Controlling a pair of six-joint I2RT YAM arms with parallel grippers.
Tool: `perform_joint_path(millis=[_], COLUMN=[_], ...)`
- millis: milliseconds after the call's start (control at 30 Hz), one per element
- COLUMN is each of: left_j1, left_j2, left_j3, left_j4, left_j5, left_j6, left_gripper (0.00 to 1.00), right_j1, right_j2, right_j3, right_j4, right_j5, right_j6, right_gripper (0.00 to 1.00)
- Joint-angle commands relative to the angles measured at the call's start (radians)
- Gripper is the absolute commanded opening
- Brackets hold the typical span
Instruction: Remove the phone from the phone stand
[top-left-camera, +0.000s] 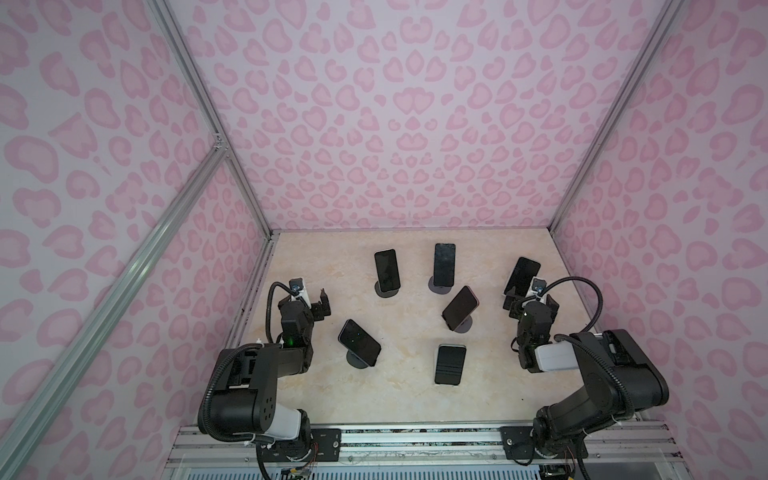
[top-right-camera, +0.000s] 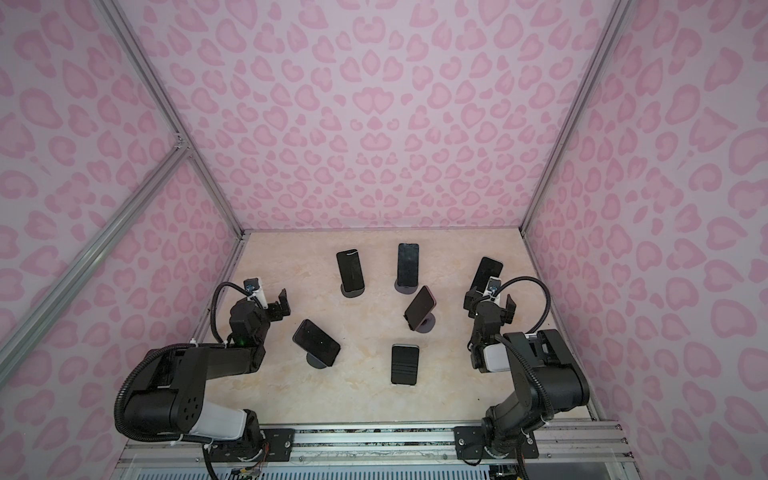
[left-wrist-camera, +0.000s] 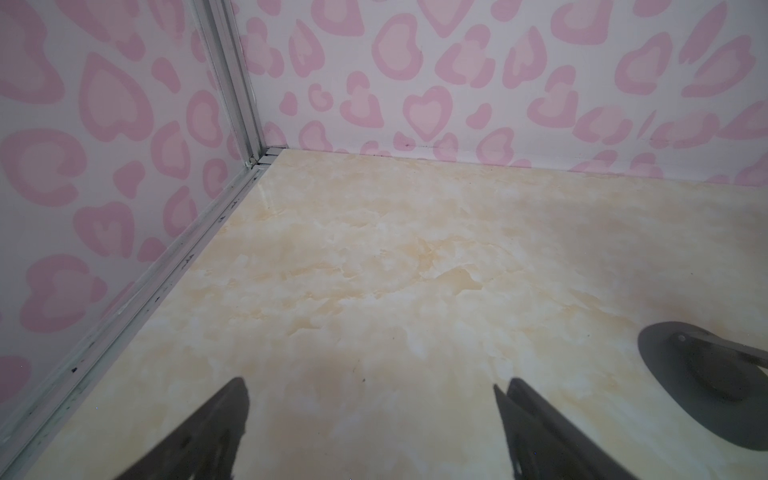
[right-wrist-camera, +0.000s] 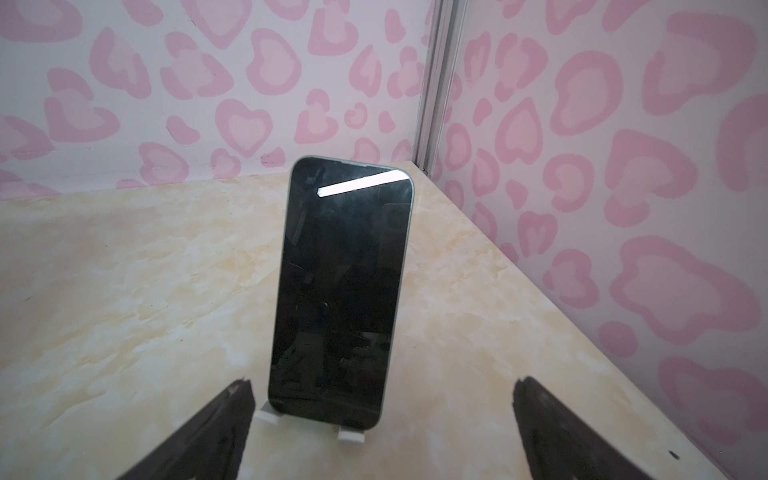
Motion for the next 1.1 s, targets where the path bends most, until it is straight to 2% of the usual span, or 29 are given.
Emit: perform_joint_path(millis=[0, 967, 1067], left_j1=[0.001, 0.001, 0.002], left_j2=[0.000, -0.004, -0.025], left_j3=[0.001, -0.003, 0.021], left_j4=[0.023, 0.027, -0.025], left_j5=[0.005, 0.007, -0.006], left_j6=[0.003, 0.002, -0.003], left_gripper=[0.97, 0.98, 0.98], right_j1=[0.001, -0.005, 0.008], right_j2=[0.002, -0.003, -0.019], right_j3=[-0.001, -0.006, 0.003], right_j4=[-0.002, 0.002, -0.027], right_j5=[0.011, 0.003, 0.059], right_j6=[0.002, 0.009, 0.010], right_gripper=[1.00, 1.00, 1.00])
